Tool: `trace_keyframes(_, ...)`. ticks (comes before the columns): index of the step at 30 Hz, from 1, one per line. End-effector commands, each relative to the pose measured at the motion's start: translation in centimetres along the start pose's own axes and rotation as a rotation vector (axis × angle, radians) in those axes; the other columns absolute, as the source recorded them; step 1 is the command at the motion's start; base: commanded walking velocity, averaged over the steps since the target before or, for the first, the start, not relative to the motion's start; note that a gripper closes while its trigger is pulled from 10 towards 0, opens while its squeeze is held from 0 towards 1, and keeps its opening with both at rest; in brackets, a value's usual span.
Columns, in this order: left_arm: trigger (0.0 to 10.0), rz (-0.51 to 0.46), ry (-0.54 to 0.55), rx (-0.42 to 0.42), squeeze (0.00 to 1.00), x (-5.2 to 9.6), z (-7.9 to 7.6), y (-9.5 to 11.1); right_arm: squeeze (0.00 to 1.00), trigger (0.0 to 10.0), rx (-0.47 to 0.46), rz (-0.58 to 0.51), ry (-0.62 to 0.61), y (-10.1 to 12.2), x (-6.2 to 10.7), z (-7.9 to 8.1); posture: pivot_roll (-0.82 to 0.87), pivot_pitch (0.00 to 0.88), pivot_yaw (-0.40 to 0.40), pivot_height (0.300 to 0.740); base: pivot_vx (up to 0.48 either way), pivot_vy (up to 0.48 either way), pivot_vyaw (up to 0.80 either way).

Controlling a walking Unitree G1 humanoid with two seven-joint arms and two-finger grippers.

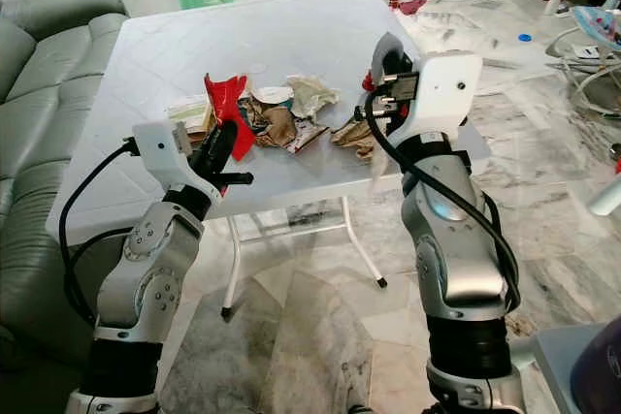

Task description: Picking trash to rubbish bin

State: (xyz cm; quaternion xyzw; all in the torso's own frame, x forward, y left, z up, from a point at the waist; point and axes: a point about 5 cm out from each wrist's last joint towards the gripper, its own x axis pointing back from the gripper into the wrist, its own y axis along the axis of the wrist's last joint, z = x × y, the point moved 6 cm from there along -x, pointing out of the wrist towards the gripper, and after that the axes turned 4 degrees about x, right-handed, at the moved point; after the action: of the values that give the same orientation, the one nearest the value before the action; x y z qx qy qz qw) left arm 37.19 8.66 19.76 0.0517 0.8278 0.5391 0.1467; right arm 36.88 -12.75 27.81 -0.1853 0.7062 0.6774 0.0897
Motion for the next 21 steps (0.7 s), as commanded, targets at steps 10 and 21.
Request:
trace_keyframes(10, 10.0, 0.000, 0.013, 0.028, 0.00, 0.04, 0.42, 0.07, 0.00, 10.0, -0.001, -0.005, 0.002, 0.25, -0.13, 0.04, -0.07, 0.073, 0.072, 0.740, 0.000, 0.000, -0.79)
trace_keyframes(21, 10.0, 0.002, 0.018, 0.035, 0.00, -0.01, 0.48, 0.08, 0.00, 10.0, 0.000, -0.003, -0.001, 0.20, -0.11, -0.07, -0.07, 0.076, 0.072, 0.740, 0.000, 0.000, -0.79)
